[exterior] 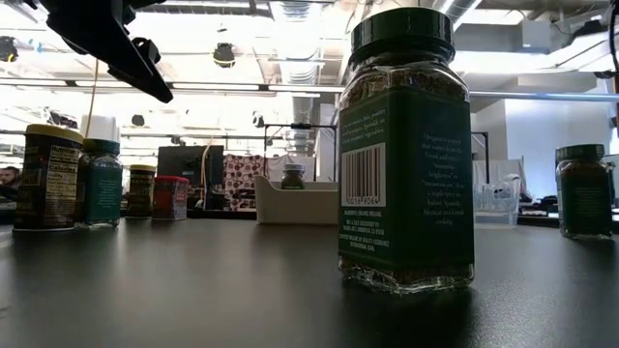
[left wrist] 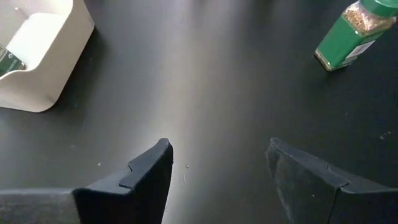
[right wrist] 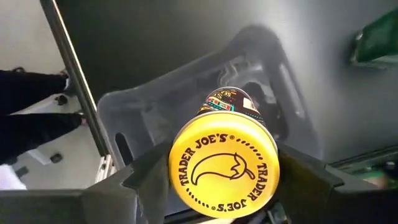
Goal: Sort spices by type
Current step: Put the right yellow seasoning bottle into the black bin
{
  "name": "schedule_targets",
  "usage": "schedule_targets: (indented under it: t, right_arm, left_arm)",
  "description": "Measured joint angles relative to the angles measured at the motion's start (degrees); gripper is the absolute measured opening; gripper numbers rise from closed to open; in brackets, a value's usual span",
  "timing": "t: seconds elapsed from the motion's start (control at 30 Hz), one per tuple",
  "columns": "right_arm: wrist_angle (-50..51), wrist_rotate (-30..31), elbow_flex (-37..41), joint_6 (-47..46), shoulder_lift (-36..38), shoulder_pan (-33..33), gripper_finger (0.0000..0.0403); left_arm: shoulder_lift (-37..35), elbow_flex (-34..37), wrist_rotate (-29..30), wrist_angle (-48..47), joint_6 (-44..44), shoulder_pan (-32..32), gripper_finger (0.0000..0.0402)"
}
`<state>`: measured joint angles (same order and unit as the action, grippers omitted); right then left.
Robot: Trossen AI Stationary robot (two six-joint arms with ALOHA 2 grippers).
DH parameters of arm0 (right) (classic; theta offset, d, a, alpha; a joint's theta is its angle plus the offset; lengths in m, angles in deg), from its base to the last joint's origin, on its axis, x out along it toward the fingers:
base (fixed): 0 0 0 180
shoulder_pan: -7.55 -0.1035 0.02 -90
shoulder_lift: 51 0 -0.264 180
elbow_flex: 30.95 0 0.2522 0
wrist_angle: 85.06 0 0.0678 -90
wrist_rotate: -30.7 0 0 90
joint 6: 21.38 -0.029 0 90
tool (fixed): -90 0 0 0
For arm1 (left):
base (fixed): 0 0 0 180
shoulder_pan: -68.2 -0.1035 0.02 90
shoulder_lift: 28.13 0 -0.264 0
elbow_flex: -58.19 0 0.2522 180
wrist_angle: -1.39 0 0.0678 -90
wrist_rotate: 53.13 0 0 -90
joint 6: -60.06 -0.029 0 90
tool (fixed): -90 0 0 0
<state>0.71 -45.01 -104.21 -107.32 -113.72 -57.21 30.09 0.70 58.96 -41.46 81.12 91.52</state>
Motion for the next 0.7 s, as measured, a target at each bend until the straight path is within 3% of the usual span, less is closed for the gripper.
schedule_targets:
  t: [0.33,0.7]
  right_arm:
    - [-4.81,-3.08,8.56,-1.18,0.24,-1.55,0.0266]
    - [-8.16,-3.99,12.93,-0.60,4.34,0.83,0.0265]
  left_arm:
    - [0.00,0.00,-0.04,0.58,0.00,0.00,0.0250]
    - [0.00,0.00,-0.07,0.80,0.70,-0.01,0.0250]
